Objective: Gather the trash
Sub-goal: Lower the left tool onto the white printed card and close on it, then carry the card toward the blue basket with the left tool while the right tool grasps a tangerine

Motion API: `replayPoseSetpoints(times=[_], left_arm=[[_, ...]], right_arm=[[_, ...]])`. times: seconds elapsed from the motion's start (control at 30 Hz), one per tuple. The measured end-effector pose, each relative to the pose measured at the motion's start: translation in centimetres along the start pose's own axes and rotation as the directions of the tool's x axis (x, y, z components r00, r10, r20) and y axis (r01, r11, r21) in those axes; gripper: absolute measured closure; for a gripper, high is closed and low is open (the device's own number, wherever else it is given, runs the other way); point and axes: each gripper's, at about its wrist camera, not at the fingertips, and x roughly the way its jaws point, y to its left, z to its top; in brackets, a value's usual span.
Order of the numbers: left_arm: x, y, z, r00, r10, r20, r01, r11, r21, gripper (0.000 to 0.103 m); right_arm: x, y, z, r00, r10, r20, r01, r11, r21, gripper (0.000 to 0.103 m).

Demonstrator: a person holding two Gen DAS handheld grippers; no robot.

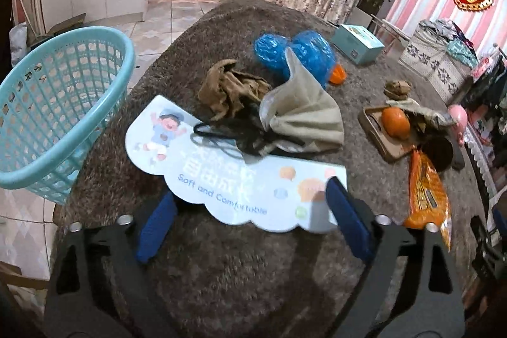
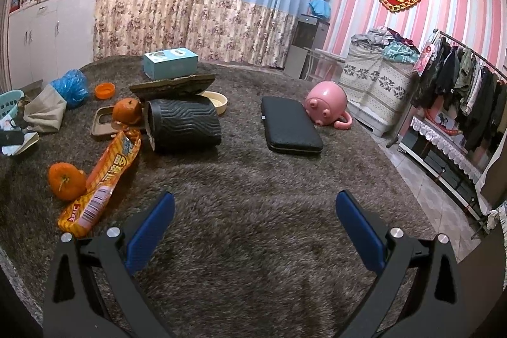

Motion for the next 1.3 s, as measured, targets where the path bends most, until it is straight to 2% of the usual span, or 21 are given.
replayPoseSetpoints(times=[0.07,0.13,0.2,0.23,0.33,0.53,0.7,0.83,1.03,1.13,1.23,1.3], left_arm=[[0.3,0.1,0.3,1.000,0.027,-0.006,-0.027,1.000,-0.003,0.036],[0.1,0.2,0.3,0.998,0.058,-0.001,-0.058,0.998,0.000,0.063],[-0.2,0.5,0.3,0.998,0.058,-0.002,-0.058,0.998,-0.005,0.079],[-0.4,0.7,0.2,0.999,0.048,-0.001,-0.048,0.999,-0.011,0.084],[-1.4,0.8,0.0,0.999,0.031,0.009,-0.030,0.999,-0.010,0.091],[-4.9,-0.7,-0.4,0.997,0.048,0.060,-0.052,0.997,0.063,0.100],[-8.2,-1.8,-0.5,0.988,0.100,0.116,-0.116,0.983,0.141,0.103],[-10.1,-1.3,-0.3,0.984,0.114,0.135,-0.135,0.978,0.161,0.103],[-11.0,0.6,-0.1,0.980,0.145,0.133,-0.166,0.973,0.162,0.103],[-9.9,1.5,-0.3,0.988,0.124,0.090,-0.138,0.977,0.162,0.103],[-8.5,2.1,-0.7,0.987,0.139,0.076,-0.150,0.975,0.165,0.103],[-7.9,2.7,-0.8,0.989,0.130,0.066,-0.139,0.979,0.148,0.095]], right_arm=[[0.0,0.0,0.0,1.000,-0.002,0.000,0.002,1.000,-0.004,0.004],[0.0,0.0,0.0,1.000,0.000,0.000,0.000,1.000,-0.001,0.004],[-0.1,0.0,0.1,1.000,0.001,0.003,-0.001,1.000,-0.001,0.004],[-0.1,0.1,0.1,1.000,0.003,0.005,-0.003,1.000,-0.001,0.004],[-0.4,0.2,0.5,1.000,0.011,0.010,-0.011,1.000,-0.002,0.004],[-1.3,1.1,1.7,0.998,0.055,0.027,-0.055,0.998,0.000,0.004],[-2.0,2.3,2.4,0.993,0.115,0.025,-0.115,0.993,-0.001,0.004],[-2.3,3.4,2.5,0.989,0.151,0.009,-0.151,0.989,-0.009,0.004],[-2.3,4.8,2.3,0.984,0.178,-0.019,-0.178,0.983,-0.031,0.004],[-2.1,5.3,2.2,0.983,0.182,-0.033,-0.183,0.982,-0.040,0.004],[-1.9,5.4,2.0,0.982,0.182,-0.043,-0.184,0.982,-0.041,0.004],[-1.7,5.4,1.9,0.982,0.182,-0.050,-0.184,0.982,-0.039,0.004]])
